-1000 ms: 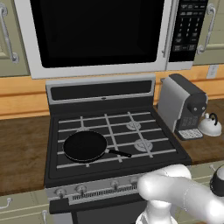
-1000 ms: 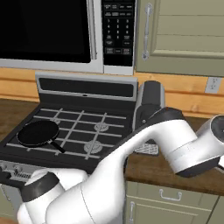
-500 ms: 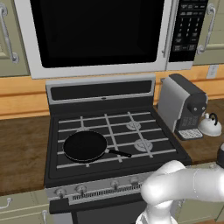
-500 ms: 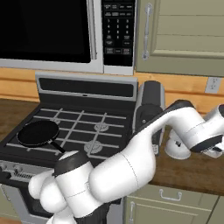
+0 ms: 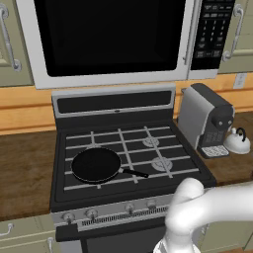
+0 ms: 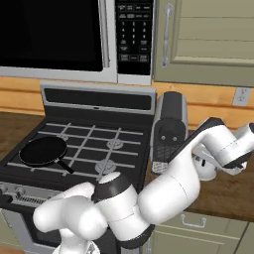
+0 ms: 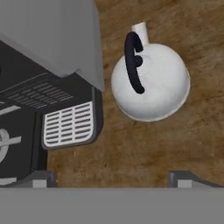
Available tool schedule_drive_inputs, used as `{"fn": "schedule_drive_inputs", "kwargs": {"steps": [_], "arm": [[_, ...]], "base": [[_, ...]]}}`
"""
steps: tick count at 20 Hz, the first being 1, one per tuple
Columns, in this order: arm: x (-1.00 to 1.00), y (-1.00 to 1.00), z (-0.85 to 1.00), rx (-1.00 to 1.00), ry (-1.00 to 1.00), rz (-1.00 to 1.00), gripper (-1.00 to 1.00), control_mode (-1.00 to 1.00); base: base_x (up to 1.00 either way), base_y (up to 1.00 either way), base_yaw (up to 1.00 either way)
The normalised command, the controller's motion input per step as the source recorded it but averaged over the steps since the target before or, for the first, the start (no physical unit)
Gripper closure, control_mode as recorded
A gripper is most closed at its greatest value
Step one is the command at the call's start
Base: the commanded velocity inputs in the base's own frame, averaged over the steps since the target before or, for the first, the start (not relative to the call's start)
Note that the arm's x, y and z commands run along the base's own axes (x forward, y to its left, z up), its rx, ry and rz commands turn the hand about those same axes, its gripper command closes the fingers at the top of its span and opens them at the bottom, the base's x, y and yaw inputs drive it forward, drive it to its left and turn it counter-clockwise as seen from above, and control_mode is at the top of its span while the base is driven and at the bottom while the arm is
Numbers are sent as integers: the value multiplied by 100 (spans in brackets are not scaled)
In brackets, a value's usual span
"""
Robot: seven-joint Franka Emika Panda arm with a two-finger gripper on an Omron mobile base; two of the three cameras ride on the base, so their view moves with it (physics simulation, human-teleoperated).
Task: Pick the kettle from the counter and place it on a stove burner. Then turn the burner on.
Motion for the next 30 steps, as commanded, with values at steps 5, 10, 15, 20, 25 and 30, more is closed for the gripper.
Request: {"fn": "schedule_drive_inputs", "kwargs": {"steps": [5, 10, 15, 20, 25, 30], "arm": [[33, 0, -26, -8, 8, 0, -100, -100], [18, 5, -30, -20, 1, -1, -100, -100], [33, 1, -27, -17, -2, -3, -100, -100], [37, 0, -24, -8, -1, 0, -100, -100], [39, 0, -25, -1, 0, 0, -100, -100], [40, 0, -20, 0, 0, 0, -100, -100]], "base": [[0, 0, 0], [0, 0, 0], [0, 0, 0], [0, 0, 0], [0, 0, 0], [0, 0, 0]]}}
